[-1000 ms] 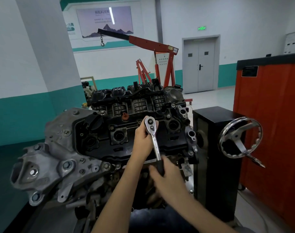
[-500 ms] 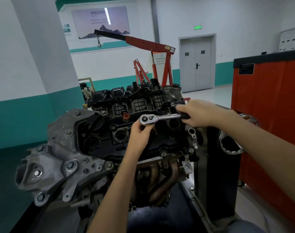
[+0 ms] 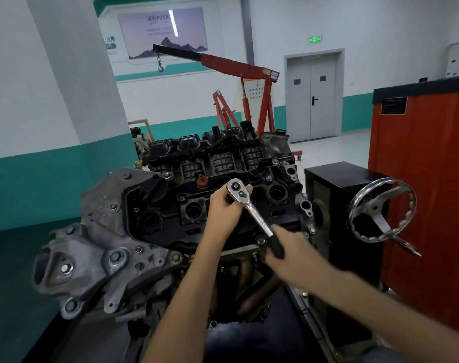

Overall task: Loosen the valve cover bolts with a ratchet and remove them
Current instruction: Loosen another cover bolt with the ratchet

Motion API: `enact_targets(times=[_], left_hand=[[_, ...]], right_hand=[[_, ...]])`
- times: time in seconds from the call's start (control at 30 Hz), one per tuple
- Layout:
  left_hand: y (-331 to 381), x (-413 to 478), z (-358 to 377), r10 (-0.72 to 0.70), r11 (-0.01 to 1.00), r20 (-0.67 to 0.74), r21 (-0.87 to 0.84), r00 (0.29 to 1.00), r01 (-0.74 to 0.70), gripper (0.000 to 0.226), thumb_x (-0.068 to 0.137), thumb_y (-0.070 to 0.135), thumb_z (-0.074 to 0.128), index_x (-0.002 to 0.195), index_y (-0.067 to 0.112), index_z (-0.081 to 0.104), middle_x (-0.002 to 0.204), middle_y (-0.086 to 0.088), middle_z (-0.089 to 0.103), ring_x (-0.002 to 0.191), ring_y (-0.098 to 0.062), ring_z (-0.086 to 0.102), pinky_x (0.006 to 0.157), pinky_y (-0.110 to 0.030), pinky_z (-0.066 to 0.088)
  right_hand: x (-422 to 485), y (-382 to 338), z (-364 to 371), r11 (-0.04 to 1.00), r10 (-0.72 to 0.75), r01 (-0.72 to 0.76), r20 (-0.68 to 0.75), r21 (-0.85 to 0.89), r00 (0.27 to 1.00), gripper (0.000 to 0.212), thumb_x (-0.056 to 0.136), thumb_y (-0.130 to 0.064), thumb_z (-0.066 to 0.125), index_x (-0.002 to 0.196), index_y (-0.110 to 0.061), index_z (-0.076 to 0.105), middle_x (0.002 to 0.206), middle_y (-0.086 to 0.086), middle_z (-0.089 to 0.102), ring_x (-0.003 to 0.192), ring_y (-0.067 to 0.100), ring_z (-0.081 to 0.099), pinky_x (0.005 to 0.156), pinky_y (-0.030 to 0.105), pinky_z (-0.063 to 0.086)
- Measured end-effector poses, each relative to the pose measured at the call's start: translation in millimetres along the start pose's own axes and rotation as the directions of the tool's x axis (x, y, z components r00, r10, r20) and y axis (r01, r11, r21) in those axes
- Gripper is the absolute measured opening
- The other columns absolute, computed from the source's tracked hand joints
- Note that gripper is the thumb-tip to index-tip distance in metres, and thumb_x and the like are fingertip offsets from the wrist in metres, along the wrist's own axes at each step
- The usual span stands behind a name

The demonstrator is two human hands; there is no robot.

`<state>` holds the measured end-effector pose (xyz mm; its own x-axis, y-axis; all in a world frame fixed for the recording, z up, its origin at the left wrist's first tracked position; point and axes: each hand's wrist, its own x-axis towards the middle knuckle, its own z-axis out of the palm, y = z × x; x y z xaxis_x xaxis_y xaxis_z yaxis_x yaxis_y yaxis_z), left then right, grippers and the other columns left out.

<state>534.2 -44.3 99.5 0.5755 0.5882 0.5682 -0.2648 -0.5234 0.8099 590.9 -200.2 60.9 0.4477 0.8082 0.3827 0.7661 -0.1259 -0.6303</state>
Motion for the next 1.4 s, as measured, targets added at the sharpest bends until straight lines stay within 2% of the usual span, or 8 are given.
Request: enact_targets(times=[0.13, 0.27, 0.43, 0.6, 0.8, 1.0, 1.17, 1.4], left_hand=[[8.1, 7.5, -5.2, 0.001, 0.999, 0.087, 0.042, 0.996, -0.004, 0.053, 0.094, 0.004, 0.054, 0.051, 0.034, 0.052, 0.054, 0.014, 0.040, 0.057, -0.005, 0.035, 0.059, -0.023, 0.033], [4.1, -1.3, -4.1, -0.014, 1.000, 0.018, 0.027, 1.000, 0.014, 0.035, 0.092, 0.006, 0.057, 0.072, 0.033, 0.065, 0.066, 0.011, 0.056, 0.063, -0.003, 0.048, 0.061, -0.015, 0.040], [-5.9, -3.9, 5.7, -0.041, 0.999, -0.089, -0.025, 0.995, 0.039, 0.031, 0.096, 0.020, 0.061, 0.066, 0.021, 0.055, 0.062, 0.015, 0.052, 0.066, -0.005, 0.050, 0.068, -0.022, 0.041], [-5.4, -0.1, 4.8, -0.049, 0.999, -0.086, -0.019, 0.995, 0.048, 0.041, 0.093, 0.025, 0.066, 0.065, 0.017, 0.038, 0.058, 0.010, 0.034, 0.058, -0.006, 0.033, 0.057, -0.020, 0.032], [1.6, 8.3, -3.9, -0.008, 0.999, 0.058, 0.052, 0.998, 0.005, 0.048, 0.092, 0.013, 0.061, 0.052, 0.028, 0.042, 0.054, 0.013, 0.037, 0.060, -0.009, 0.035, 0.062, -0.027, 0.032], [5.9, 4.4, -1.9, 0.008, 0.996, 0.061, 0.085, 0.998, -0.013, 0.033, 0.092, 0.007, 0.059, 0.073, 0.032, 0.068, 0.056, 0.016, 0.054, 0.054, 0.001, 0.043, 0.055, -0.013, 0.036], [-4.7, -0.1, -4.3, -0.048, 0.999, -0.046, -0.001, 0.998, 0.048, 0.040, 0.095, 0.020, 0.063, 0.060, 0.024, 0.045, 0.059, 0.011, 0.045, 0.062, -0.008, 0.042, 0.066, -0.027, 0.037], [-1.6, 1.8, -6.1, -0.052, 0.998, 0.002, 0.026, 0.999, 0.052, 0.042, 0.094, 0.024, 0.063, 0.067, 0.010, 0.034, 0.060, 0.003, 0.031, 0.059, -0.011, 0.030, 0.058, -0.022, 0.031]], right_hand=[[48.3, 6.3, -88.6, 0.878, -0.102, 0.208, 0.256, -0.431, 0.961, 0.015, 0.092, -0.015, 0.057, 0.090, -0.025, 0.047, 0.070, -0.006, 0.052, 0.053, 0.006, 0.054, 0.049, 0.014, 0.040], [69.0, -1.7, -111.0, 0.732, -0.161, 0.269, 0.225, -0.626, 0.961, 0.019, 0.092, -0.019, 0.058, 0.091, -0.027, 0.041, 0.066, -0.012, 0.046, 0.056, 0.000, 0.048, 0.050, 0.014, 0.033], [5.5, 5.3, -34.9, 0.984, -0.049, 0.041, -0.042, -0.174, 0.998, 0.028, 0.087, -0.017, 0.063, 0.074, -0.026, 0.040, 0.066, -0.002, 0.050, 0.053, 0.013, 0.051, 0.051, 0.026, 0.043], [-18.0, -26.3, 44.1, 0.944, 0.081, -0.058, -0.058, 0.323, 0.995, 0.029, 0.087, -0.008, 0.060, 0.076, -0.024, 0.040, 0.058, -0.003, 0.045, 0.042, 0.004, 0.045, 0.041, 0.011, 0.034], [7.1, 7.0, -36.2, 0.996, -0.061, 0.071, 0.159, -0.061, 0.985, 0.017, 0.083, -0.006, 0.060, 0.085, -0.019, 0.048, 0.068, 0.001, 0.055, 0.052, 0.010, 0.050, 0.052, 0.025, 0.045], [56.2, 8.4, -109.2, 0.798, -0.137, 0.220, 0.187, -0.561, 0.973, 0.016, 0.089, -0.017, 0.061, 0.096, -0.020, 0.046, 0.068, -0.007, 0.045, 0.060, 0.006, 0.044, 0.057, 0.025, 0.034], [1.8, 1.4, -26.4, 0.991, -0.023, 0.020, -0.019, -0.132, 1.000, 0.026, 0.086, -0.017, 0.062, 0.077, -0.027, 0.039, 0.065, -0.001, 0.052, 0.053, 0.012, 0.053, 0.049, 0.025, 0.043], [-13.3, -42.0, 76.1, 0.936, 0.165, -0.111, -0.139, 0.333, 0.976, 0.022, 0.090, -0.013, 0.056, 0.087, -0.024, 0.038, 0.068, 0.001, 0.047, 0.052, 0.009, 0.044, 0.046, 0.016, 0.036]])
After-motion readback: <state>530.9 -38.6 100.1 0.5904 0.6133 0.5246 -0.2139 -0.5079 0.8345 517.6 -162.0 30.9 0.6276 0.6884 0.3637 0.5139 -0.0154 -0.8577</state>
